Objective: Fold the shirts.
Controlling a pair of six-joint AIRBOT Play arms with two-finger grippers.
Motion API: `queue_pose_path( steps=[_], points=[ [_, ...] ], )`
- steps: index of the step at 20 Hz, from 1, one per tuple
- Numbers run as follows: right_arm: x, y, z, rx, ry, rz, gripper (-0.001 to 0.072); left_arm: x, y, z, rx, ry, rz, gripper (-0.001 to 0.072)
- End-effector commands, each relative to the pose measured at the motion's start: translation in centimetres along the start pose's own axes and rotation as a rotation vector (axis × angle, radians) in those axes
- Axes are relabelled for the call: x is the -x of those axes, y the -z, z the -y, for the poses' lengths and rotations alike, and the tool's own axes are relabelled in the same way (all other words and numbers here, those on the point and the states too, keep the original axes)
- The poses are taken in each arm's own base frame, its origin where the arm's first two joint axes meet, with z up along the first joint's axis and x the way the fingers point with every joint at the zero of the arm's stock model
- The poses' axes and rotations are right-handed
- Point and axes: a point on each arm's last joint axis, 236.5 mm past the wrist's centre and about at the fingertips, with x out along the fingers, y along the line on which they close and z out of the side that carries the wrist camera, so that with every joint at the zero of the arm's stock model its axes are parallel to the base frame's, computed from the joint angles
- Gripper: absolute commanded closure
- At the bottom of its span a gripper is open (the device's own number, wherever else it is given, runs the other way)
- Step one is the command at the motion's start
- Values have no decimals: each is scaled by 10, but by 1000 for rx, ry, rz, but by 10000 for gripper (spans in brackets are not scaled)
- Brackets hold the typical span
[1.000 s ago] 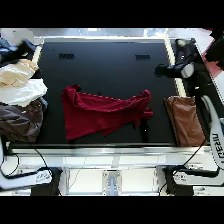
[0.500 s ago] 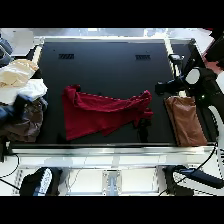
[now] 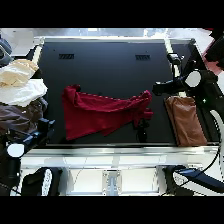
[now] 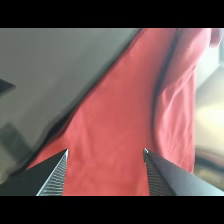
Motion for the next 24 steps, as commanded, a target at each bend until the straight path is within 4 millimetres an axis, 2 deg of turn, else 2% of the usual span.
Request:
queue_pose_path(
  steps=[1,4,5,9,15,20,24],
  points=[
    [6,-8,-2,-5,-3,40,218,-11,33,-6,-90,-23,-113,205],
    [7,-8,-2,-4,-3,42,218,-11,77,-25,-94,-118,-283,206],
    [7,-8,-2,-4,-2,43,218,-10,86,-30,-61,-144,-313,206],
    [7,-9,-2,-4,-2,45,218,-18,76,-36,-11,-187,-257,206],
    [7,-9,-2,-4,-1,45,218,-29,85,-51,55,-262,-305,207],
    [7,-9,-2,-4,-2,43,218,-46,70,-49,83,-244,-247,234],
    [7,-9,-2,-4,-2,44,218,-49,75,-55,90,-273,-266,242]
  ],
)
